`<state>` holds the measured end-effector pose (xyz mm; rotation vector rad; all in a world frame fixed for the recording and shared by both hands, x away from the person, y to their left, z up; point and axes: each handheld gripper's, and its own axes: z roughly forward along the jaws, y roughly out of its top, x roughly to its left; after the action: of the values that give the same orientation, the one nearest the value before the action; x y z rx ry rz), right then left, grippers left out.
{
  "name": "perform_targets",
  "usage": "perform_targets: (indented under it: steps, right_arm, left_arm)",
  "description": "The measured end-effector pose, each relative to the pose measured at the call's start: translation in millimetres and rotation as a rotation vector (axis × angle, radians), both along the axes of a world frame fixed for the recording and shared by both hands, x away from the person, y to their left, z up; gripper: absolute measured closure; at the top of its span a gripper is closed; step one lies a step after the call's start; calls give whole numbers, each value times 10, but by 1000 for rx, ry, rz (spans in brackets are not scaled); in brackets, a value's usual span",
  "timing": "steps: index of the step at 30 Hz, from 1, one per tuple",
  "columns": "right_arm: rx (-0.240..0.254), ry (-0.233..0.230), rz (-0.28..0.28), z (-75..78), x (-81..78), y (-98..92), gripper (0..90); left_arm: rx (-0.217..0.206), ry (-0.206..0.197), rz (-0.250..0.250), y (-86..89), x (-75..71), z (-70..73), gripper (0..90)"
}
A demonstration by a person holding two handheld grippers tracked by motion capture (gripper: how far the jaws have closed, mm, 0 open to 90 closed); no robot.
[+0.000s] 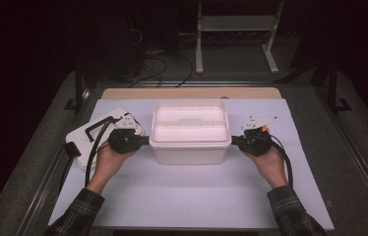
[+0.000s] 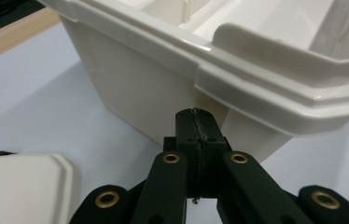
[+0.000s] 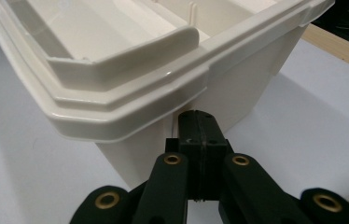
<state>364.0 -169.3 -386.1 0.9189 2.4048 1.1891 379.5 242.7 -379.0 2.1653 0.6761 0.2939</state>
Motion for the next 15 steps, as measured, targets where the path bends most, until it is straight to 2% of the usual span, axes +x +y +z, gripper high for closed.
perform_targets:
  steps: [3, 15]
  right_arm:
    - [26, 6, 12, -1, -8, -29, 899]
    - [37, 10, 33, 0, -106, -29, 899]
  left_arm:
    - [-15, 11, -6, 16, 5, -5, 900]
    - [-21, 18, -18, 45, -92, 0, 900]
